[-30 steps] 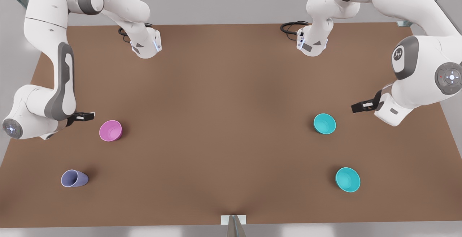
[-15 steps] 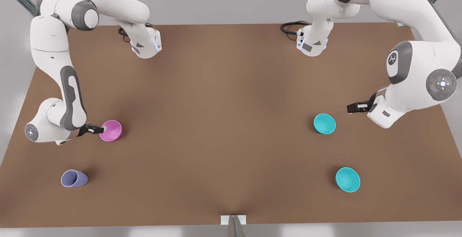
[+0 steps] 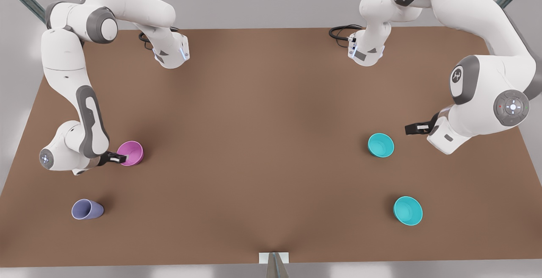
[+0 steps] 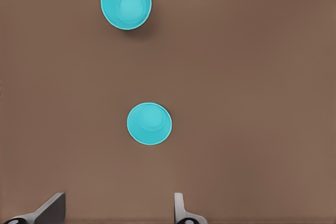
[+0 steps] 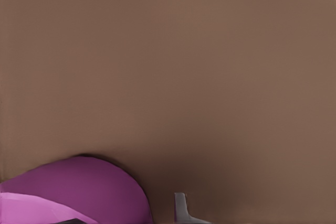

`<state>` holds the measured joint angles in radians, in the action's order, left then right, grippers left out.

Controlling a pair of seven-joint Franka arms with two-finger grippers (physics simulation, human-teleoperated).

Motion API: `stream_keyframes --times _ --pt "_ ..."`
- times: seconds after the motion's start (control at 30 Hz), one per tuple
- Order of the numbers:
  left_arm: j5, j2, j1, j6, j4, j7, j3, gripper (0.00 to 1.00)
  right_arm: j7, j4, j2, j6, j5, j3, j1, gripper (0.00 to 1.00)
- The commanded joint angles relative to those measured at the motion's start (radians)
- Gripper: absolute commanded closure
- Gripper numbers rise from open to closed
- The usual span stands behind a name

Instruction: Stack the blue bowl on the pink bowl

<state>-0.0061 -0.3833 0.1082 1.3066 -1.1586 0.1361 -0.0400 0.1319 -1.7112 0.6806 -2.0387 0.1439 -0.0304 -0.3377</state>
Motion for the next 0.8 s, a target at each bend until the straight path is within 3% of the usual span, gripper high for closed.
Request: stream_keyframes --times 0.0,0.07,0.2,0.3,0.33,0.53,0.63,0.77 --pt "0.002 0.001 0.001 -0.013 0.000 -0.006 0.000 0.00 -0.003 0.008 -0.003 0.003 -0.007 0.000 0.002 0.67" --pt "0.002 0.008 0.001 -0.013 0.002 -0.006 0.000 0.00 -0.003 0.025 -0.006 0.037 -0.007 -0.006 0.002 0.79" --pt "-0.014 0.008 0.001 -0.013 0.007 -0.015 0.003 0.00 0.003 0.073 -0.027 0.138 -0.015 -0.075 0.003 0.79" --pt "-0.014 0.001 -0.001 -0.009 0.007 -0.023 0.003 0.00 -0.011 0.123 -0.072 0.218 -0.020 -0.298 0.012 0.79" --pt "-0.011 0.003 -0.001 -0.007 0.008 -0.023 0.000 0.00 -0.026 0.160 -0.067 0.212 -0.014 -0.324 0.075 0.79" --pt "-0.012 -0.005 -0.004 0.006 0.011 -0.023 -0.003 0.00 -0.495 0.217 -0.007 -0.219 -0.001 -0.319 0.611 0.79" --pt "-0.012 -0.008 -0.007 0.008 0.013 -0.023 -0.003 0.00 -0.514 0.283 0.134 -0.396 -0.001 -0.322 0.666 0.79" --pt "-0.014 0.006 0.001 0.002 0.013 -0.020 0.003 0.00 -0.515 0.387 0.250 -0.443 -0.006 -0.321 0.704 0.79"
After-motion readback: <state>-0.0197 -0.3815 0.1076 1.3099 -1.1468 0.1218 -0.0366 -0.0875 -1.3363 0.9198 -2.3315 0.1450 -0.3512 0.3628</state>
